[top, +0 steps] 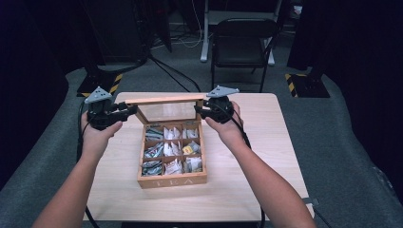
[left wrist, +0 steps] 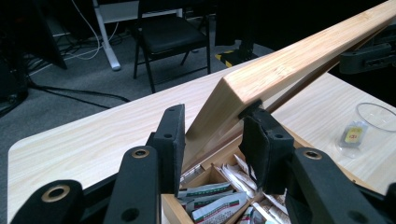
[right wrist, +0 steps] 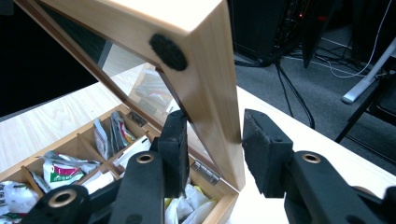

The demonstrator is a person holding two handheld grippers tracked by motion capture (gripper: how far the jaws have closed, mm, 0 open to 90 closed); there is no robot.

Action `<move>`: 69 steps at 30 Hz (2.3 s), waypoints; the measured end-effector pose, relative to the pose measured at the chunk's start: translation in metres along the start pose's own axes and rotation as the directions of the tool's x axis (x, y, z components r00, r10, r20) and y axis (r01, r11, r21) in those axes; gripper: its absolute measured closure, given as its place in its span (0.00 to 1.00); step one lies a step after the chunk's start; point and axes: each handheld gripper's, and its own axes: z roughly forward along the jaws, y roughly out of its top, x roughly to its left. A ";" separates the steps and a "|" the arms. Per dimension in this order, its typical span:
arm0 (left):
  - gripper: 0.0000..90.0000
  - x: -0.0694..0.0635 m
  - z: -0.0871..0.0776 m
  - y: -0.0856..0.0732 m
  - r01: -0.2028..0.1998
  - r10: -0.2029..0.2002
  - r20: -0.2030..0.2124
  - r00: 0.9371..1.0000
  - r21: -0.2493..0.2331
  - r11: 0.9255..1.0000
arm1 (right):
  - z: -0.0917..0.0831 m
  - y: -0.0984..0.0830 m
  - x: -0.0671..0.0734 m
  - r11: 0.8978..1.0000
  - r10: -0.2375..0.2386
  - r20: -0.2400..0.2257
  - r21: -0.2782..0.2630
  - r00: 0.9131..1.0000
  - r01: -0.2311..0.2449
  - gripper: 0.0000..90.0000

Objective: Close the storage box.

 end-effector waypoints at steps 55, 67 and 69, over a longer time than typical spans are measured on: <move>0.60 -0.046 -0.031 -0.093 -0.053 0.051 0.041 0.998 0.046 0.998 | -0.061 -0.070 0.057 1.000 0.021 -0.098 -0.005 0.995 -0.022 0.59; 0.58 -0.053 -0.035 -0.115 -0.021 0.017 0.072 0.997 0.057 0.998 | -0.062 -0.092 0.067 0.999 0.038 -0.096 0.009 0.995 -0.038 0.58; 0.58 -0.055 -0.038 -0.117 -0.023 0.019 0.077 0.997 0.059 0.998 | -0.061 -0.095 0.069 0.999 0.035 -0.094 0.013 0.995 -0.034 0.58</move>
